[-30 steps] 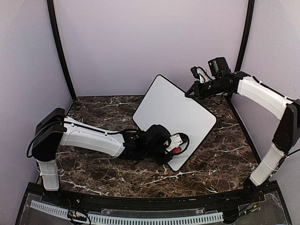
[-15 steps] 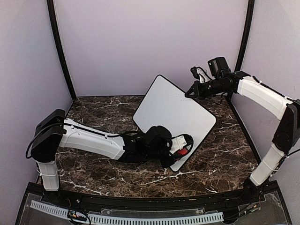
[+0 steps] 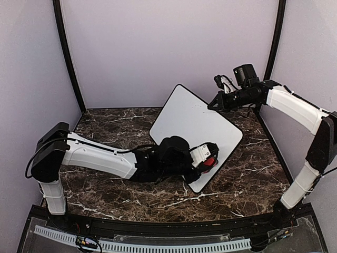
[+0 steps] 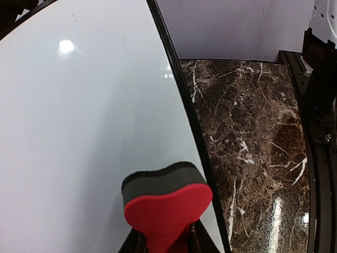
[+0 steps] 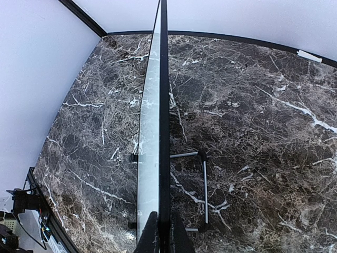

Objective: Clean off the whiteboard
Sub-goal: Erase the center of the whiteboard.

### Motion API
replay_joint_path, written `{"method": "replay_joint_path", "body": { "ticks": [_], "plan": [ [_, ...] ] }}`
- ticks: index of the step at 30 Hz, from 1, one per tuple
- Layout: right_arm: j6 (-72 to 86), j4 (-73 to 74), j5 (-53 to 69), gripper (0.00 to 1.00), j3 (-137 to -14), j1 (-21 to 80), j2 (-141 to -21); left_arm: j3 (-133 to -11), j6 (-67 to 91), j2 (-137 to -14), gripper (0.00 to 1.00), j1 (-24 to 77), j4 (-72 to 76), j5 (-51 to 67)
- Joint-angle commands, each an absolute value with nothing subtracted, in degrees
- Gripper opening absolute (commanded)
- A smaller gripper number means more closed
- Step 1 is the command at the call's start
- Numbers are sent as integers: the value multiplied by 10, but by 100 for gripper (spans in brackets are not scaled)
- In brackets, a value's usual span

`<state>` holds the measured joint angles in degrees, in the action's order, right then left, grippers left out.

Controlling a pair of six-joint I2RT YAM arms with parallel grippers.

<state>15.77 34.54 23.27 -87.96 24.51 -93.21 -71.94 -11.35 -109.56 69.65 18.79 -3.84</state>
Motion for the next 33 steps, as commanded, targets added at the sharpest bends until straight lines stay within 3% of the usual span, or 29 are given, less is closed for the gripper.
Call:
{"method": "replay_joint_path", "body": {
  "ticks": [1, 7, 19, 33],
  "plan": [
    [167, 374, 251, 0, -875, 266, -946, -701, -103, -1057, 0, 697, 228, -2],
    [169, 368, 254, 0, -869, 266, -948, -707, -70, -1068, 0, 697, 258, 36],
    [170, 364, 255, 0, -864, 266, -942, -768, -57, -1135, 0, 689, 260, -2],
    [168, 366, 257, 0, -867, 266, -944, -694, -35, -1118, 0, 689, 229, 6]
  ]
}}
